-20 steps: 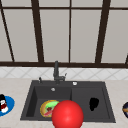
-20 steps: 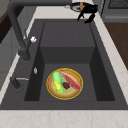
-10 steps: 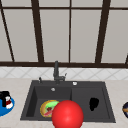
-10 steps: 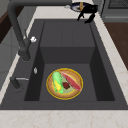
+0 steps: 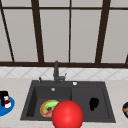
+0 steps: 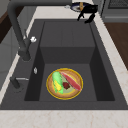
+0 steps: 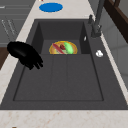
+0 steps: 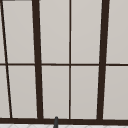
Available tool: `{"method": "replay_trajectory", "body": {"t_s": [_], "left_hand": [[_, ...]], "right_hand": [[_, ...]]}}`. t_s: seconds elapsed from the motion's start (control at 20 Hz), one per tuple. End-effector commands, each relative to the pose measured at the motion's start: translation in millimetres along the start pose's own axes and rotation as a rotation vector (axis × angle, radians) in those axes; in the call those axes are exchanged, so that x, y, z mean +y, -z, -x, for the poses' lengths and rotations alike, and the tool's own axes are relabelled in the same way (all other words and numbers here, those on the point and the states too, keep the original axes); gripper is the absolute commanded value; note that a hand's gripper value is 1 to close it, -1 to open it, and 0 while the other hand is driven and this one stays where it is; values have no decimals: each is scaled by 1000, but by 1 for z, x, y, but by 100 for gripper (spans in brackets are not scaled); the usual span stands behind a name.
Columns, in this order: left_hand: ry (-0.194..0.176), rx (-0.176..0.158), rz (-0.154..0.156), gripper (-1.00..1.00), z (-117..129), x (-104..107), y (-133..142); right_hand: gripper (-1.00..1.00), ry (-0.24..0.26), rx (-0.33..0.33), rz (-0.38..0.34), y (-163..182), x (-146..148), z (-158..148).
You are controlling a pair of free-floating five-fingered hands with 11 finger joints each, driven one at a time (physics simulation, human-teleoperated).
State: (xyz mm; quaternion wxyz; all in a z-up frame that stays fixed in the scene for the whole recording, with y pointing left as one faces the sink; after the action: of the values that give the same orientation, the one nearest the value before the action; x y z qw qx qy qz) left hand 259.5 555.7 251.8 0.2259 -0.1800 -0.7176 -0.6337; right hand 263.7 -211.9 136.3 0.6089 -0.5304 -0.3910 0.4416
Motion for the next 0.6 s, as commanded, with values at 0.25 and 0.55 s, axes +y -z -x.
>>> {"method": "replay_trajectory", "body": {"t_s": [0.25, 0.55], "left_hand": [[5, 30, 43, 100, 33, -20, -65], [0, 18, 23, 100, 77, -8, -103]], "right_hand": [[0, 0, 0, 0, 0, 0, 0], [0, 0, 0, 0, 0, 0, 0]]}}
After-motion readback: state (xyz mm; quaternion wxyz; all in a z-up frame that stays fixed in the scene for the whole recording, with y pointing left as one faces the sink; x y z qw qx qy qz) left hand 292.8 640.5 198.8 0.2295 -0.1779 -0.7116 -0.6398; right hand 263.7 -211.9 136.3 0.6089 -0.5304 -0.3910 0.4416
